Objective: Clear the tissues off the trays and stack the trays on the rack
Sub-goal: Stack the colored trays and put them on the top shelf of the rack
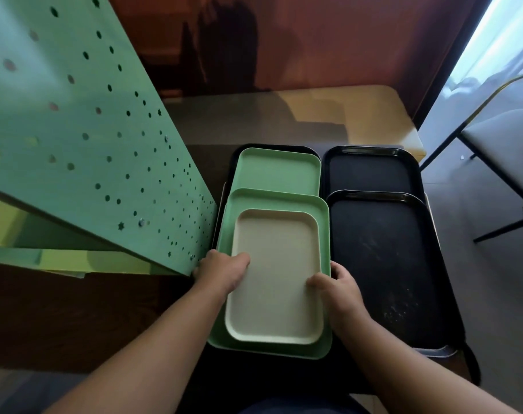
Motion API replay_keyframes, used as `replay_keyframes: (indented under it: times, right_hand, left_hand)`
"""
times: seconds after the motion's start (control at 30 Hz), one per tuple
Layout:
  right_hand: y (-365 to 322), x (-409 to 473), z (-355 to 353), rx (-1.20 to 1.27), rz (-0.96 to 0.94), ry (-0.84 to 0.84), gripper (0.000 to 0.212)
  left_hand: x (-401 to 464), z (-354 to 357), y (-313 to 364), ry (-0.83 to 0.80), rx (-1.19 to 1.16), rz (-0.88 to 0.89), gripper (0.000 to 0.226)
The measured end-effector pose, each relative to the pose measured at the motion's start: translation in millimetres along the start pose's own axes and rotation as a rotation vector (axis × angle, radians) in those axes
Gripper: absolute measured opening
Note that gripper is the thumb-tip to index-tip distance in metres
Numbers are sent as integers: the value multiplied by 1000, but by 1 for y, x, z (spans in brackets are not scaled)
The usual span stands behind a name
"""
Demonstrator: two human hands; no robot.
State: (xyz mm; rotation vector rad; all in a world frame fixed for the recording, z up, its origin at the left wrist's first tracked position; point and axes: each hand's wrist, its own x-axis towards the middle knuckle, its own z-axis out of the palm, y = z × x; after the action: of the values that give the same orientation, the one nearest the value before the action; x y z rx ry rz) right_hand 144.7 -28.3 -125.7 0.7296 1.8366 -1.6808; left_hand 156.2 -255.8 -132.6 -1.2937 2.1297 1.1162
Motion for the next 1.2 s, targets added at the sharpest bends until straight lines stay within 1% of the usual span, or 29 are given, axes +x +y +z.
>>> replay_keyframes:
  times: [0.1,0.2,0.3,0.37,0.47,0.5,0.57,0.63,0.73,0.77,0.83,0.87,0.9,1.0,1.07,1.13,1.2]
  right_hand:
    - [0,1,1,9,8,0,44]
    - [-1,3,4,20,13,-5,41]
    - [-3,6,8,50,13,-3,43]
    - [-5,8,9,80,11,-5,47]
    - [-11,6,6,113,-8,-7,52]
    - [-15,5,3,116,-18,-5,50]
    - [-26,3,-4,106,-30,-17,39]
    - [-38,3,-10,101,-32,-36,36]
    - [-56,6,-15,107,-32,-32,39]
    - [-61,8,-15,105,-31,-29,40]
    - [-72,14,-16,90,-26,-27,41]
    - [-76,17,-17,82,-20,-26,41]
    - [-80,21,-16,81,-13,-20,41]
    - [-85,35,-12,93,1,3,43]
    - [-89,44,-7,88,-3,13,44]
    - [-94,55,-2,103,-1,21,44]
    - [-98,67,4,110,7,18,44]
  left_hand:
    - [1,-1,1,-5,-18,3,90]
    - [-29,-15,17,-21,-60,17,83]
    - [-45,-23,26,-18,-44,25,76]
    - [-48,-28,28,-1,-15,30,79]
    - [-53,-31,29,13,-32,48,84]
    - [-56,-32,30,12,-38,59,86]
    - [-60,-33,31,-3,-64,85,89]
    - [-61,-32,34,-16,-100,113,88]
    - [-57,-32,44,-53,-172,66,77]
    - [-54,-32,48,-85,-217,43,68]
    - [-53,-33,56,-165,-306,36,41]
    - [-53,-34,62,-192,-337,40,31]
    - [-52,-35,67,-200,-361,40,27]
    - [-42,-38,88,-208,-393,37,25]
    - [-31,-39,103,-224,-390,28,31]
    - [-14,-38,114,-205,-384,31,37]
    - [-4,-38,125,-170,-364,44,31]
